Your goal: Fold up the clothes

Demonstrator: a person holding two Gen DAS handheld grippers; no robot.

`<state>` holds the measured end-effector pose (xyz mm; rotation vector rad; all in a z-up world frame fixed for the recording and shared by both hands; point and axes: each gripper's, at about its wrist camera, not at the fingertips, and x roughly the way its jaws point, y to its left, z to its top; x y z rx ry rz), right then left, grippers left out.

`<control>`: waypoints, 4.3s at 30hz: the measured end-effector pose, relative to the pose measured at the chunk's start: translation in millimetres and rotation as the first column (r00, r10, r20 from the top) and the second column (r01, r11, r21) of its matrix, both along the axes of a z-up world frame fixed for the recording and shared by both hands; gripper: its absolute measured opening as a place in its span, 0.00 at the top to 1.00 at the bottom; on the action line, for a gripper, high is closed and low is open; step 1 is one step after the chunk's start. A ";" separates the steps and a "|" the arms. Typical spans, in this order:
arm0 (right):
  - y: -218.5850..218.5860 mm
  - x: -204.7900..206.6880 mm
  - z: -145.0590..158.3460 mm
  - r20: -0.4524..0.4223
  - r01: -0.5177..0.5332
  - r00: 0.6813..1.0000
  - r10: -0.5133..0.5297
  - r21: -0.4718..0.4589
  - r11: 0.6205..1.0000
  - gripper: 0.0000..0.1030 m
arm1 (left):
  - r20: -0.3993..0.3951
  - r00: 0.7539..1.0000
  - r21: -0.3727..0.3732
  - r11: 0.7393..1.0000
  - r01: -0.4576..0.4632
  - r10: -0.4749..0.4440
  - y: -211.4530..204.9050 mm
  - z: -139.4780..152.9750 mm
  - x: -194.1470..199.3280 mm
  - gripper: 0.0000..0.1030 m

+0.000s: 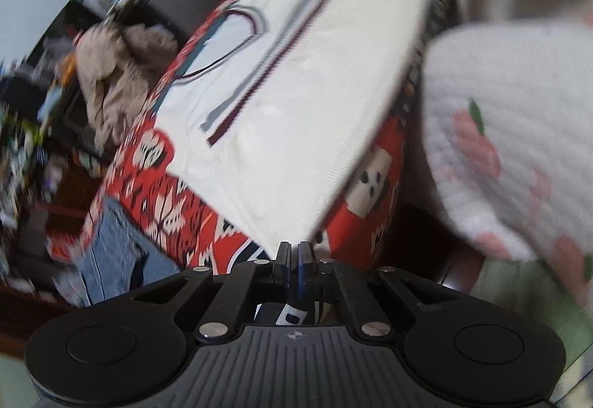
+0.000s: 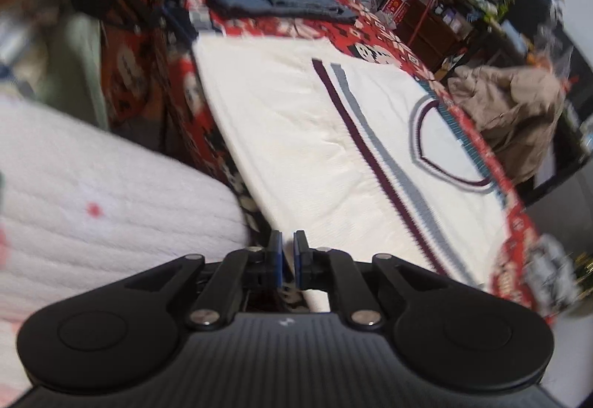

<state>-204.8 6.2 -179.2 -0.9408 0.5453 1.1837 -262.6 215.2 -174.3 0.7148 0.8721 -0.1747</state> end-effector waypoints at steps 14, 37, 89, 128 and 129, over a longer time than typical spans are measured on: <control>0.0 37.6 -12.8 -0.254 0.225 0.947 -0.199 0.079 0.971 0.95 | 0.002 0.997 -0.510 0.858 -0.060 0.071 -45.0 28.9 55.9 0.95; -80.6 135.9 -7.0 -0.336 0.604 0.773 -0.538 0.130 0.787 0.93 | -0.062 0.975 -0.565 0.797 -0.212 0.216 -17.9 1.3 105.3 0.94; 73.2 472.4 -16.7 -0.315 0.287 0.904 -0.291 -0.059 0.956 0.74 | -0.198 0.979 -0.465 0.875 -0.132 0.042 145.3 10.7 401.1 0.66; -6.1 187.7 139.9 0.198 0.161 0.962 -0.187 0.140 0.977 0.95 | 0.305 0.952 -0.292 0.948 0.125 -0.031 33.6 151.6 141.9 0.98; -11.7 169.9 141.1 0.217 0.154 0.959 -0.181 0.139 0.978 0.95 | 0.307 0.951 -0.281 0.950 0.140 -0.049 27.4 148.4 127.0 0.98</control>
